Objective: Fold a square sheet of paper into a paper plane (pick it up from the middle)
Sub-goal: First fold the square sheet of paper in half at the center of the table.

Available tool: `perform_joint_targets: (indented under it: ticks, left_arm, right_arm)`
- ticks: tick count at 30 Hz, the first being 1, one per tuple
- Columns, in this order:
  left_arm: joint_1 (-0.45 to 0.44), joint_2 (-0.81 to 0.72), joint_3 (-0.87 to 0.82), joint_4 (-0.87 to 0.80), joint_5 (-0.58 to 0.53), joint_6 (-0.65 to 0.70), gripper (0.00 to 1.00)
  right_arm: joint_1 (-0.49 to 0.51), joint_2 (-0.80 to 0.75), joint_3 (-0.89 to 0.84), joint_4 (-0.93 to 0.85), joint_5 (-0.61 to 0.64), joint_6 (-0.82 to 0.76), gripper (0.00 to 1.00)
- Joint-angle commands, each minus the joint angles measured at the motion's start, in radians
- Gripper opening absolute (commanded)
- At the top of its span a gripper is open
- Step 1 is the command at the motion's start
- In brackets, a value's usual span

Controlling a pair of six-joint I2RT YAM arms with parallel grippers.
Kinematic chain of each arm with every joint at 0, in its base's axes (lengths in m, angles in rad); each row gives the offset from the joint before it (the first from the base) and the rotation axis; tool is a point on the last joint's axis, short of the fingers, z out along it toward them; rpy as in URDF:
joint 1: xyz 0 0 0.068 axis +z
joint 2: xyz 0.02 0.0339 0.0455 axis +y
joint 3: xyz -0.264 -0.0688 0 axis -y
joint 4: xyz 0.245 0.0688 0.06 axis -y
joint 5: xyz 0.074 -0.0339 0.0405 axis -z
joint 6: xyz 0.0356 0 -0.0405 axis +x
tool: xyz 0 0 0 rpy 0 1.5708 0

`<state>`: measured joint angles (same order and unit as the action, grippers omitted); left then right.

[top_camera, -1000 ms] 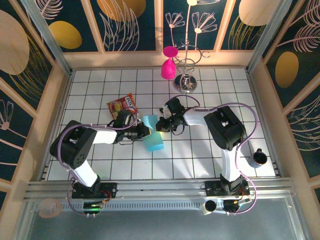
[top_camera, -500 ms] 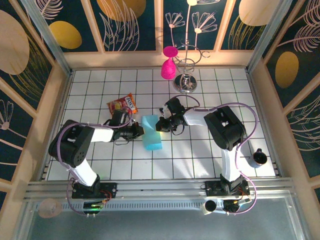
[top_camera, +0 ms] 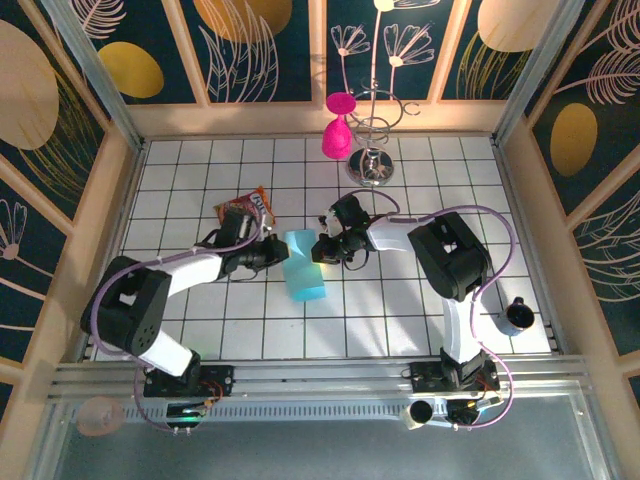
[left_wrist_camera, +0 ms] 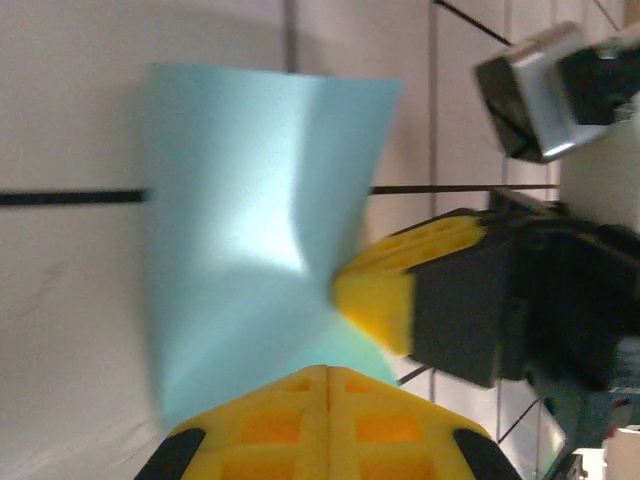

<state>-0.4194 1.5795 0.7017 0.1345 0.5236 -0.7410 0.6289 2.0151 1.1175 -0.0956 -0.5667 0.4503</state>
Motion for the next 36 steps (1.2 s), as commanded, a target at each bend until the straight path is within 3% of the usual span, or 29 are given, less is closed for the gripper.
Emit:
perform_joint_targets:
  ticks: [1, 11, 22, 26, 29, 36]
  left_arm:
    - [-0.02, 0.095, 0.06, 0.03, 0.035, -0.012, 0.05]
    - [-0.003, 0.242, 0.084, -0.037, -0.036, 0.011, 0.05]
    - [0.116, 0.107, -0.048, -0.137, -0.155, 0.047, 0.04]
    - [0.109, 0.021, -0.03, -0.095, -0.085, 0.029, 0.04]
    - [0.053, 0.002, 0.032, -0.098, -0.09, 0.018, 0.05]
    - [-0.018, 0.164, 0.16, 0.009, -0.021, -0.041, 0.05]
  right_arm:
    - [-0.029, 0.134, -0.075, -0.215, 0.321, -0.027, 0.03]
    - [-0.029, 0.134, -0.074, -0.23, 0.336, -0.035, 0.03]
    - [-0.035, 0.135, -0.078, -0.246, 0.381, -0.043, 0.03]
    - [-0.032, 0.127, -0.075, -0.247, 0.38, -0.045, 0.03]
    - [-0.033, 0.125, -0.075, -0.248, 0.377, -0.045, 0.03]
    - [-0.031, 0.136, -0.078, -0.24, 0.37, -0.04, 0.03]
